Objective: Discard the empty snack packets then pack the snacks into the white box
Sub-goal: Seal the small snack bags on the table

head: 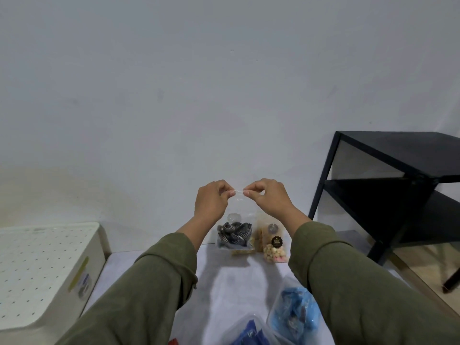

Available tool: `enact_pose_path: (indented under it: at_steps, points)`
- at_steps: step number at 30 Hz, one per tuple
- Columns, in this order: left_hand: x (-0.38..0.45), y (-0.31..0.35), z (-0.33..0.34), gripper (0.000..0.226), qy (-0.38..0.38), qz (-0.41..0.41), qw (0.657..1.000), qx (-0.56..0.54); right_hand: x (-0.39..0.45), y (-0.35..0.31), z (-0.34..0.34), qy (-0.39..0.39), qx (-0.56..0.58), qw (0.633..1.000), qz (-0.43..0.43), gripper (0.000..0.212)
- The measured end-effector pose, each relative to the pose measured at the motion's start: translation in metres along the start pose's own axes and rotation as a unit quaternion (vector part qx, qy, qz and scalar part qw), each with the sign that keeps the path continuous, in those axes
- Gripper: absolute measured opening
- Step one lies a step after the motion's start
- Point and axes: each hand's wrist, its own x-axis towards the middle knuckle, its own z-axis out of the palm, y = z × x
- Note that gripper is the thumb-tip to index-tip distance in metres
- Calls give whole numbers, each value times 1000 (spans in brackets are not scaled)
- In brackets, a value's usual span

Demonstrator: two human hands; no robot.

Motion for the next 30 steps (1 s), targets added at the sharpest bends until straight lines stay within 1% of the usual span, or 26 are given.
enact_pose_path:
  at_steps: [4, 7, 11, 14, 16, 18, 22, 25, 27, 30]
  points:
    - [-2, 5, 11, 6, -9, -6, 1000, -16, 3, 5, 0, -11, -50, 999, -10, 16]
    - [-3, 7, 17, 5, -18, -14, 999, -35, 4, 10, -2, -19, -53, 998, -4, 14]
    - [-3, 8, 23, 5, -34, -29, 998, -53, 5, 17, -7, -33, -32, 999, -5, 12]
    - [-1, 9, 27, 11, -34, -31, 998, -49, 6, 23, -9, -45, -19, 999, -4, 11]
    - [1, 10, 30, 9, -39, -27, 998, -41, 8, 27, -10, -49, -6, 999, 4, 9]
    - [2, 10, 33, 4, -43, -28, 998, -38, 10, 32, -12, -43, 28, 998, 23, 8]
    - [6, 11, 38, 8, -37, -33, 997, -63, 16, 34, -15, -16, 109, 991, 74, 9]
    - [8, 13, 42, 12, -41, -39, 995, -83, 20, 37, -15, -5, 108, 990, 86, 10]
    - [10, 13, 43, 16, -37, -46, 994, -92, 22, 40, -15, -14, 103, 991, 79, 11]
    - [14, 12, 45, 13, -36, -52, 995, -82, 24, 45, -16, -31, 104, 991, 74, 8]
